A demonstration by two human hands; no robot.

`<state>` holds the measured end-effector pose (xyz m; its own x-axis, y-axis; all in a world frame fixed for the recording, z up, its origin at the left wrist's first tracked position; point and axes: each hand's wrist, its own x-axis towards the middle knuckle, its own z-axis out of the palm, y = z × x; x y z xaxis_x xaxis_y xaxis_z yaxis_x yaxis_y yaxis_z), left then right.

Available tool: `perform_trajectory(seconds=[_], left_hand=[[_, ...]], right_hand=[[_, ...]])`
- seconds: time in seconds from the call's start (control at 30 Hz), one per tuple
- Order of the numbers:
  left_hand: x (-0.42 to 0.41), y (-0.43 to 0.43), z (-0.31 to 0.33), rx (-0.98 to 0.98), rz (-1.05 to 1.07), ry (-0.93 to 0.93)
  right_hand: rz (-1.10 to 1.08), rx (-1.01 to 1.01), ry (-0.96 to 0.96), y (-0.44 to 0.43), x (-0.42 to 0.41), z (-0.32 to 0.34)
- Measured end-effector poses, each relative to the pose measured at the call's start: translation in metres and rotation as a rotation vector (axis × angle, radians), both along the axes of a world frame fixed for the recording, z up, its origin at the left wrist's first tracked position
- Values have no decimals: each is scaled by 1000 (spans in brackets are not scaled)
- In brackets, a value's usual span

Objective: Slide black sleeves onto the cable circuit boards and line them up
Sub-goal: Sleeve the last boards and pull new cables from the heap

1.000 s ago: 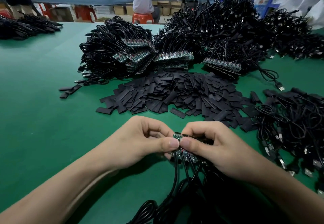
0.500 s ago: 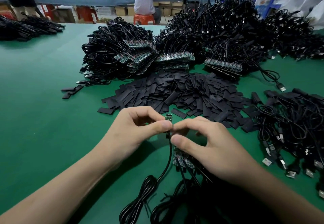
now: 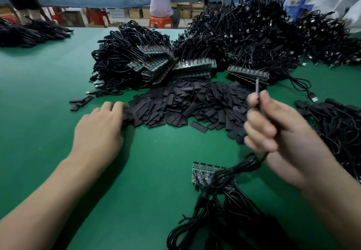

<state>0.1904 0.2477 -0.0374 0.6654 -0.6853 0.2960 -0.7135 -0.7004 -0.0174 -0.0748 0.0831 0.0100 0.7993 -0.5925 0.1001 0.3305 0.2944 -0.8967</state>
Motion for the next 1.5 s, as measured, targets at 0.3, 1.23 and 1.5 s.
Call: perform_trajectory(seconds=[0.3,1.23,1.5], left_hand=[[-2,0,12,-121,-56,17],[-81,-11,2,-647,-700,426],[-75,-10,5,-646,-672,418]], right_hand=[[0,-71,311,-31,-12,-6],[-170,-702,523,20,12,-36],[-124,-888,635,19,8,-29]])
